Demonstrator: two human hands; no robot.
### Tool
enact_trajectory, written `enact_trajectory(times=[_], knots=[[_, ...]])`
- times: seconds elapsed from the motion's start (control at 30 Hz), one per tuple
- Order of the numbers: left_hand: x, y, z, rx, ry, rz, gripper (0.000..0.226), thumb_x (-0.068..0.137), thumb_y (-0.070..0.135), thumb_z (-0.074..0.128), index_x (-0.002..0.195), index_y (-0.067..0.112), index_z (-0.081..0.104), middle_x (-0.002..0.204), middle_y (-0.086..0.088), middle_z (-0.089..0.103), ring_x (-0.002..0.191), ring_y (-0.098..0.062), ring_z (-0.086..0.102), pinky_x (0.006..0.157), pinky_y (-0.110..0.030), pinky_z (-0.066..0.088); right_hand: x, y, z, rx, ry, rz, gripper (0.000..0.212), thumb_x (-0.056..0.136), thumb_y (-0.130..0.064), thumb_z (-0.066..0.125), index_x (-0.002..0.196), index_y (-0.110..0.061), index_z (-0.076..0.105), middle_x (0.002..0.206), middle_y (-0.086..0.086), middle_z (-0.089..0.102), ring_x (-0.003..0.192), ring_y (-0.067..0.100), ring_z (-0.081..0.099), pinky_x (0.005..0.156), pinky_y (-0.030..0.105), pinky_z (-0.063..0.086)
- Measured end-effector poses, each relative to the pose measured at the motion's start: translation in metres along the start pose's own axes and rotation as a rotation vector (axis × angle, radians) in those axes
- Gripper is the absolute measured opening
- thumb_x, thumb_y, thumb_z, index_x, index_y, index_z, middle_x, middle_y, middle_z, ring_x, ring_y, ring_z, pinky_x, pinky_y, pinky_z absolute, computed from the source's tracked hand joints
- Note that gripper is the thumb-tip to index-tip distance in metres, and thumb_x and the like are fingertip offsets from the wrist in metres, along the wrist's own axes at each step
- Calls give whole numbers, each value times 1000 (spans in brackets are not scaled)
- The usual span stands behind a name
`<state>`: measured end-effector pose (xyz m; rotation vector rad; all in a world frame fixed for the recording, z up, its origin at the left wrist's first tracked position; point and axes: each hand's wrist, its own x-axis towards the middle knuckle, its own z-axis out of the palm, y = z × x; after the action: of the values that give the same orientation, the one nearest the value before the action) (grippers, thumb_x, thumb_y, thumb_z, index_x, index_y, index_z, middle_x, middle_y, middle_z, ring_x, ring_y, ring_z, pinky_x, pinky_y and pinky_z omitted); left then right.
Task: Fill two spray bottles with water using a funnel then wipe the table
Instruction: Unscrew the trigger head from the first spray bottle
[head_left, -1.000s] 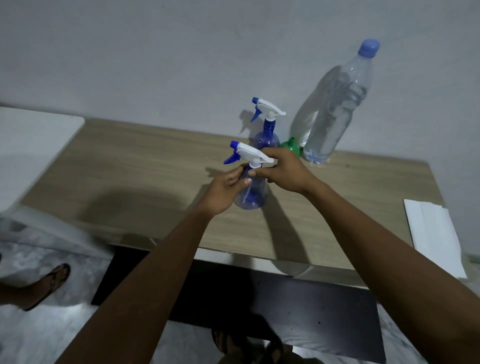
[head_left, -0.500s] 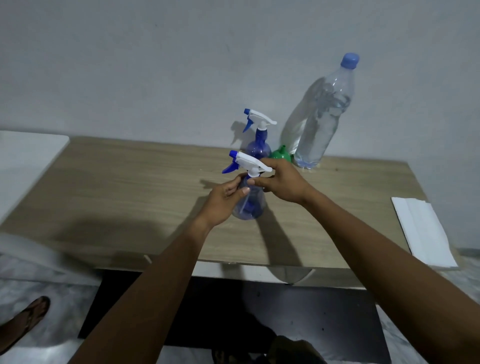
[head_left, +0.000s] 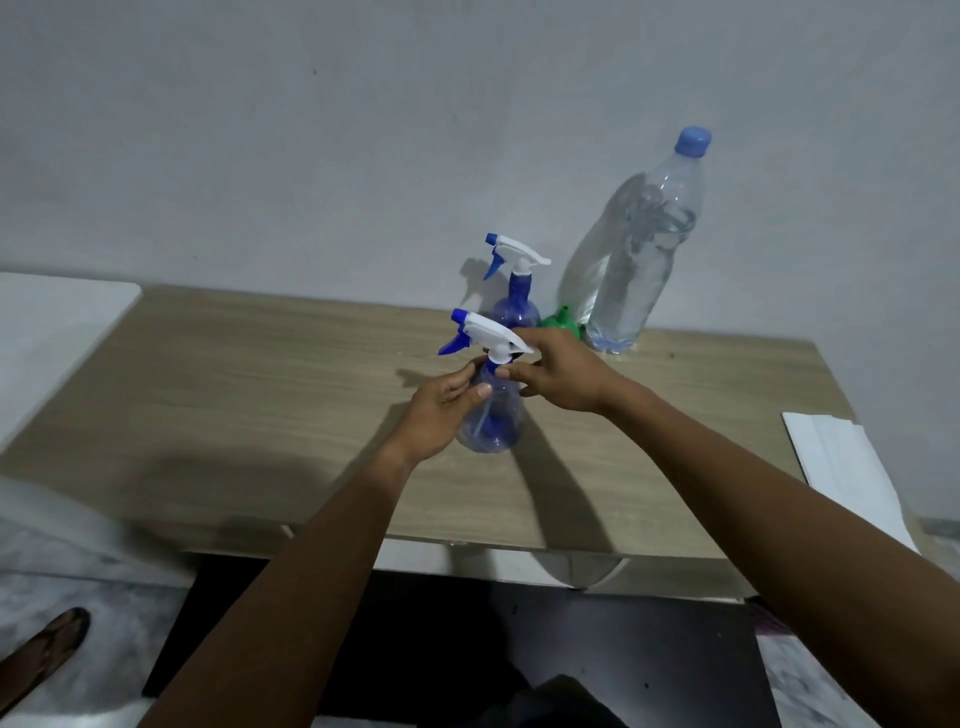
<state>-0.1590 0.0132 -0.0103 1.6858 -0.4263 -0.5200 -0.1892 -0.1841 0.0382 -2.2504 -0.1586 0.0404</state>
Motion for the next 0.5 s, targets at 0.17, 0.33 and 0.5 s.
enact_trajectory(times=[0.17, 0.33, 0.5], knots=[[1, -1, 0, -17, -14, -17, 49, 100, 3, 54, 147, 6, 41, 132, 2, 60, 106, 12, 62, 99, -11, 46, -1, -3, -4, -43, -33, -20, 22, 93, -24, 73, 113, -16, 72, 104, 5, 73, 91, 22, 73, 76, 40, 64], [2, -6, -3, 8, -20, 2, 43, 100, 3, 53, 143, 2, 50, 134, -3, 63, 115, 0, 63, 100, -17, 49, 5, -12, 4, -186, 102, -22, 32, 87, -43, 78, 91, -12, 71, 81, 6, 72, 66, 13, 70, 64, 37, 61], [4, -6, -3, -14, -14, 16, 48, 99, 5, 55, 147, 5, 45, 137, -4, 60, 115, 1, 62, 93, -10, 47, 5, -11, 6, -130, 85, -17, 29, 90, -32, 77, 104, -7, 73, 92, 11, 72, 70, 17, 72, 59, 36, 63]])
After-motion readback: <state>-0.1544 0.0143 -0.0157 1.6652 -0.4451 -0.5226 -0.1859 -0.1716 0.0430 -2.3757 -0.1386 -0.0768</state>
